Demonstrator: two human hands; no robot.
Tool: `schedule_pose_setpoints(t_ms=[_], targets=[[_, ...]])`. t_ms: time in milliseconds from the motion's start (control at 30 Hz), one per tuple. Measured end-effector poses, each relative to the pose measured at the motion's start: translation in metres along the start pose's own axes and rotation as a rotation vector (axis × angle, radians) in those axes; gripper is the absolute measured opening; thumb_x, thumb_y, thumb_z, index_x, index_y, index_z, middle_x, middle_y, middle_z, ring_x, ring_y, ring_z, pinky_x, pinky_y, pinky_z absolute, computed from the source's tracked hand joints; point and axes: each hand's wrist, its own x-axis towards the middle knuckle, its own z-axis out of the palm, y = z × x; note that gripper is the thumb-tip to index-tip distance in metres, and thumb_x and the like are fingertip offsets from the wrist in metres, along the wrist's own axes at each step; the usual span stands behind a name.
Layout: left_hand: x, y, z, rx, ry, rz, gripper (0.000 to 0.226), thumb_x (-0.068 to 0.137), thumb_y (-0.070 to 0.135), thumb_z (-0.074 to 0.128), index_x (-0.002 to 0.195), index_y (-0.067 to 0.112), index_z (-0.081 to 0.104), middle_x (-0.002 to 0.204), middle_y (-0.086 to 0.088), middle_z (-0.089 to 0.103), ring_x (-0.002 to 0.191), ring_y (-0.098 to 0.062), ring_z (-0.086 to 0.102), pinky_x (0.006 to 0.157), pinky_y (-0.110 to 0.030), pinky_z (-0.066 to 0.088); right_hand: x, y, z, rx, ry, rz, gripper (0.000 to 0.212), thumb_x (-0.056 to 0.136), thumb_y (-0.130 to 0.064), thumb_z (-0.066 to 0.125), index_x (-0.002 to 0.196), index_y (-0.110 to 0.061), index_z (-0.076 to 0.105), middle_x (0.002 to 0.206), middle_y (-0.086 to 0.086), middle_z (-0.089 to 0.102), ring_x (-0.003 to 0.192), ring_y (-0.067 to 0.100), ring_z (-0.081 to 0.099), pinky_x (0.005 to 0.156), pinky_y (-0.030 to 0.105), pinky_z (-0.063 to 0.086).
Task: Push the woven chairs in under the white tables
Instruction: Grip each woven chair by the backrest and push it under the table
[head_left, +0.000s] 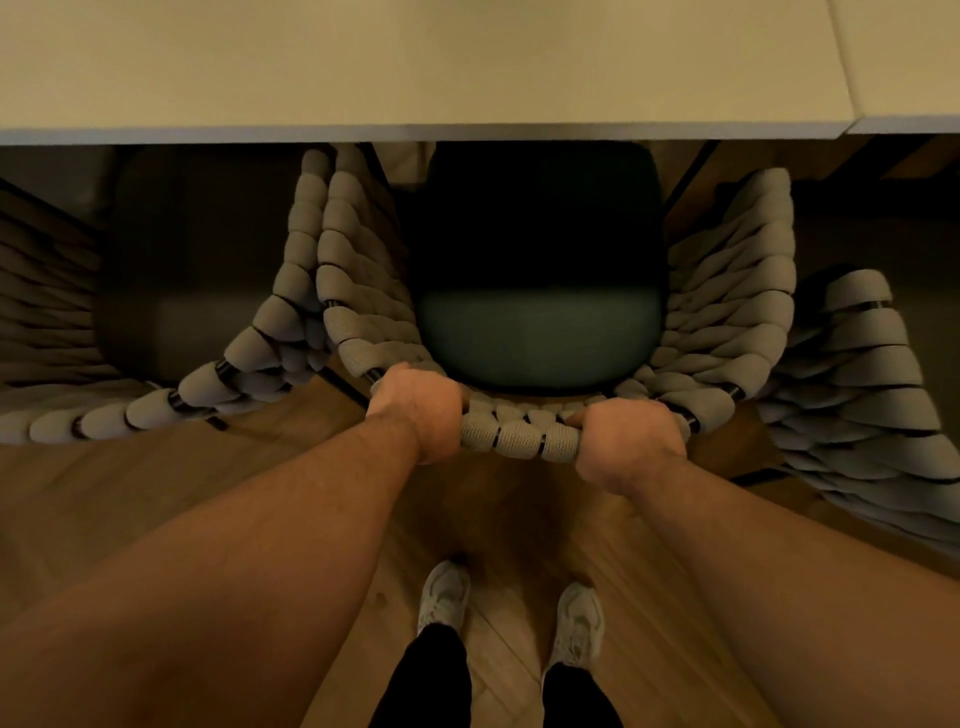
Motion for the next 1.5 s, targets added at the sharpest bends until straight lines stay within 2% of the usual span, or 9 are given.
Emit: schedule_pose_setpoints(t_ms=[367, 500, 733, 867, 1000, 1133, 1233, 1367, 1500], targets=[[-0.010, 0.001, -0.004, -0.029, 0.022, -0.009, 0.037, 0.091, 0.055, 0.068, 0.128, 0.047, 0.067, 0.096, 0.013, 0.067, 0.089, -0.014, 0.063, 0.092, -0.042, 0.056, -0.003, -0.001, 0.003, 0.043, 0.013, -0.001, 0.027, 0.090, -0.036, 0.071, 0.116, -0.043, 0.072, 0.084, -0.013, 0.061, 0.070, 0.010, 0.053, 0.073, 0.041, 0.047], [-0.017, 0.014, -0.005, -0.049, 0.038, -0.013, 0.036, 0.091, 0.053, 0.069, 0.126, 0.045, 0.070, 0.095, 0.012, 0.069, 0.087, -0.015, 0.066, 0.084, -0.041, 0.062, -0.005, 0.009, 0.004, 0.032, -0.023, -0.024, 0.028, 0.091, -0.036, 0.072, 0.118, -0.040, 0.071, 0.088, -0.010, 0.062, 0.084, 0.016, 0.062, 0.077, 0.042, 0.053], [-0.018, 0.020, -0.003, -0.061, 0.007, -0.020, 0.037, 0.092, 0.054, 0.072, 0.127, 0.044, 0.066, 0.098, 0.012, 0.067, 0.088, -0.013, 0.065, 0.087, -0.040, 0.061, -0.008, 0.012, 0.010, -0.001, 0.036, -0.025, 0.025, 0.091, -0.035, 0.070, 0.116, -0.040, 0.070, 0.086, -0.011, 0.062, 0.081, 0.015, 0.060, 0.075, 0.042, 0.045], [-0.020, 0.022, -0.008, -0.053, -0.032, 0.002, 0.043, 0.091, 0.047, 0.075, 0.131, 0.044, 0.062, 0.103, 0.013, 0.066, 0.095, -0.013, 0.063, 0.095, -0.041, 0.056, -0.020, 0.005, 0.007, -0.001, 0.048, 0.006, 0.022, 0.093, -0.031, 0.070, 0.113, -0.039, 0.067, 0.090, -0.009, 0.062, 0.096, 0.020, 0.063, 0.100, 0.049, 0.044], [-0.027, 0.012, -0.028, -0.303, -0.183, 0.043, 0.073, 0.082, 0.034, 0.086, 0.148, 0.039, 0.056, 0.128, 0.008, 0.067, 0.110, -0.016, 0.067, 0.099, -0.036, 0.057, -0.049, 0.015, 0.002, 0.080, 0.040, -0.031, 0.040, 0.093, -0.027, 0.069, 0.131, -0.038, 0.064, 0.120, -0.006, 0.067, 0.124, 0.023, 0.059, 0.129, 0.057, 0.019], [-0.052, 0.031, -0.053, -0.416, -0.018, 0.066, 0.081, 0.084, 0.041, 0.083, 0.157, 0.031, 0.049, 0.153, -0.001, 0.058, 0.136, -0.025, 0.058, 0.112, -0.039, 0.049, -0.104, 0.032, -0.010, 0.293, 0.113, 0.056, 0.056, 0.094, -0.022, 0.068, 0.148, -0.034, 0.056, 0.138, -0.001, 0.062, 0.129, 0.026, 0.058, 0.114, 0.049, 0.046], [-0.072, 0.063, -0.072, -0.405, 0.088, 0.110, 0.079, 0.086, 0.046, 0.080, 0.157, 0.028, 0.050, 0.156, -0.004, 0.056, 0.142, -0.027, 0.053, 0.113, -0.039, 0.045, -0.148, 0.054, -0.008, 0.415, 0.114, 0.224, 0.064, 0.096, -0.027, 0.069, 0.157, -0.031, 0.048, 0.144, 0.004, 0.060, 0.130, 0.028, 0.058, 0.101, 0.041, 0.054], [-0.092, 0.119, -0.097, -0.466, 0.163, 0.140, 0.076, 0.088, 0.050, 0.075, 0.157, 0.029, 0.049, 0.153, -0.003, 0.058, 0.137, -0.028, 0.057, 0.110, -0.041, 0.049, -0.205, 0.104, 0.006, 0.545, 0.161, 0.415, 0.063, 0.095, -0.033, 0.071, 0.155, -0.031, 0.051, 0.145, 0.001, 0.061, 0.131, 0.026, 0.059, 0.093, 0.037, 0.051], [-0.100, 0.184, -0.112, -0.515, 0.155, 0.169, 0.071, 0.089, 0.054, 0.073, 0.154, 0.038, 0.049, 0.141, -0.004, 0.065, 0.118, -0.026, 0.064, 0.089, -0.037, 0.053, -0.259, 0.163, 0.033, 0.680, 0.228, 0.552, 0.049, 0.093, -0.037, 0.070, 0.140, -0.030, 0.063, 0.130, 0.002, 0.068, 0.121, 0.027, 0.064, 0.088, 0.036, 0.052]])
